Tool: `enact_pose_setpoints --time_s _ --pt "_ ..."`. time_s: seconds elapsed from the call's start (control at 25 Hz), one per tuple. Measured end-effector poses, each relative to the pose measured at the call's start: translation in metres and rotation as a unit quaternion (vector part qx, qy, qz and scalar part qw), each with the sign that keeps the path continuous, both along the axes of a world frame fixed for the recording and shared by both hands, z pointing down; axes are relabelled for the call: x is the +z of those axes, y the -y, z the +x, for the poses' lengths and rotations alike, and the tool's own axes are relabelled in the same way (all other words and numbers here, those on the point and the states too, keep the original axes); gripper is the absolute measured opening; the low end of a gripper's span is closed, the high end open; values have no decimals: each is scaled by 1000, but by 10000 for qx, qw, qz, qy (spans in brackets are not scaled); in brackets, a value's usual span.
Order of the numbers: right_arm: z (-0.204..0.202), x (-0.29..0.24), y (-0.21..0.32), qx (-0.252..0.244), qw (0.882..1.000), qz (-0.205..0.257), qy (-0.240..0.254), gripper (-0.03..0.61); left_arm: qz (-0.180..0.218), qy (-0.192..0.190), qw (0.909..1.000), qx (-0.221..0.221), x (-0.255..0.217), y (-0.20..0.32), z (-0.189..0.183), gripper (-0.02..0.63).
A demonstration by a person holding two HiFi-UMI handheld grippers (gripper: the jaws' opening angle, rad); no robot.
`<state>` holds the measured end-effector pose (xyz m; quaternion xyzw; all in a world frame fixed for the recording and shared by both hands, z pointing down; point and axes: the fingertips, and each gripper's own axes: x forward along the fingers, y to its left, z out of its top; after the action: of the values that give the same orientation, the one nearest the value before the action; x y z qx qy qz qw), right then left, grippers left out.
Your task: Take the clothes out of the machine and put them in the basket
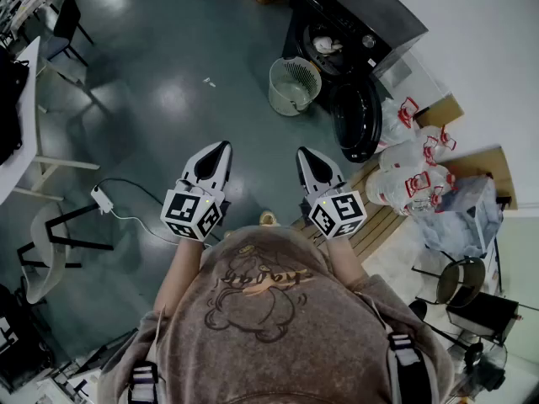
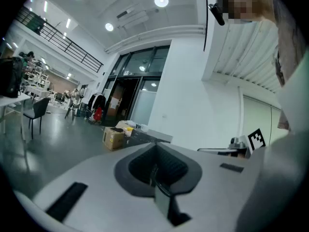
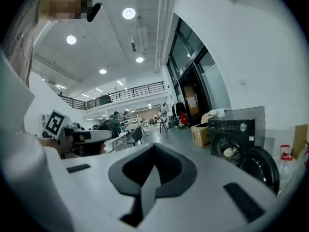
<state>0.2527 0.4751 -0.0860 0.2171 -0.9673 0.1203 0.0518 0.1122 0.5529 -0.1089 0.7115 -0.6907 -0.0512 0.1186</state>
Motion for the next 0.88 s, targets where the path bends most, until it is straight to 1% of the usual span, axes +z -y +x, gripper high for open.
enact_pose_setpoints --time_s 0.12,0.2,0.32,0.48,0.6,0.72,0.88 --pt "2 3 1 10 10000 -46 7 -5 -30 -4 10000 15 2 3 2 6" --pt "4 3 4 12 9999 -129 95 -5 -41 -17 10000 3 3 6 3 6" --pt "6 2 11 -94 9996 -194 181 -5 -67 -17 10000 -37 4 14 7 6" --pt "11 7 26 -320 9994 -111 48 -5 -92 18 9999 -102 8 30 14 7" --pt "13 14 40 -384 9992 -115 9 -3 -91 15 9998 -202 13 41 18 7" --pt "7 16 55 -497 9987 -118 8 -3 -84 -17 9995 -304 15 54 19 7" --pt "-5 17 71 -634 9979 -97 31 -3 -39 28 9995 -326 11 72 17 7"
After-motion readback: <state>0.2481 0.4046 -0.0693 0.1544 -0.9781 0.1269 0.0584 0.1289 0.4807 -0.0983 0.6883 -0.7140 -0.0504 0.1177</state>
